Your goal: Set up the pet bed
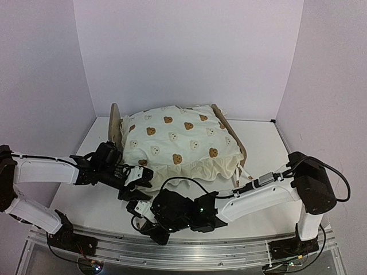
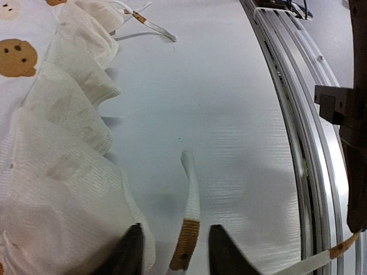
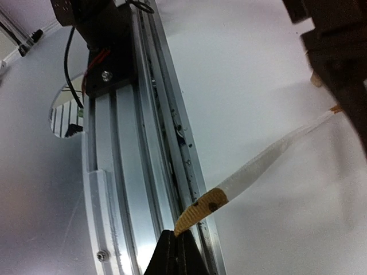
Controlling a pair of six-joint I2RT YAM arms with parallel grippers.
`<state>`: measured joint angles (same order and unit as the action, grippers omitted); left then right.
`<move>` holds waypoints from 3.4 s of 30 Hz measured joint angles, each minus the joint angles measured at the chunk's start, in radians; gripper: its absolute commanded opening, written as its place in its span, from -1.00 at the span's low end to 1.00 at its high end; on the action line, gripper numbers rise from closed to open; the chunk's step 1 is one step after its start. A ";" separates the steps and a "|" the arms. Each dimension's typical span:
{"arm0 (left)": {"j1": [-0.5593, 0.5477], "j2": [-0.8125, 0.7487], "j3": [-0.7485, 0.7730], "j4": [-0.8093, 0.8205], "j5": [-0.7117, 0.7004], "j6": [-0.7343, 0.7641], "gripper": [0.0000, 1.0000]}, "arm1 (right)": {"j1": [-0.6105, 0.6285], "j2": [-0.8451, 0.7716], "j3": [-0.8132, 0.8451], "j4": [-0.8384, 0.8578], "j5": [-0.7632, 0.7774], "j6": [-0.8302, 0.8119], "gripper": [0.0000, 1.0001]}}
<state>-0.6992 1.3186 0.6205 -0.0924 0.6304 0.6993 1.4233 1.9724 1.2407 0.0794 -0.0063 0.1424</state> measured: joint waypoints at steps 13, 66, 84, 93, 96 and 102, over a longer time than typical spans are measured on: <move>0.191 -0.193 0.109 -0.379 0.138 0.118 0.43 | -0.138 0.000 0.006 0.182 -0.182 0.185 -1.00; 0.255 -0.393 0.016 -0.604 -0.133 -0.027 -1.00 | -0.237 0.193 0.225 0.312 -0.257 0.332 -0.35; 0.254 -0.385 0.027 -0.613 -0.381 -0.230 -1.00 | -0.207 0.392 0.359 0.376 0.136 0.420 -0.50; 0.254 -0.387 0.026 -0.606 -0.392 -0.237 -1.00 | -0.198 0.480 0.450 0.387 0.190 0.429 -0.91; 0.254 -0.387 0.026 -0.606 -0.391 -0.237 -1.00 | -0.198 0.483 0.450 0.387 0.218 0.426 -1.00; 0.253 -0.336 0.039 -0.588 -0.388 -0.238 -1.00 | -0.199 0.475 0.416 0.412 0.204 0.401 -1.00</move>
<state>-0.4461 0.9828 0.6593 -0.6803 0.2421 0.4612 1.2247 2.4479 1.6566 0.4915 0.1975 0.5437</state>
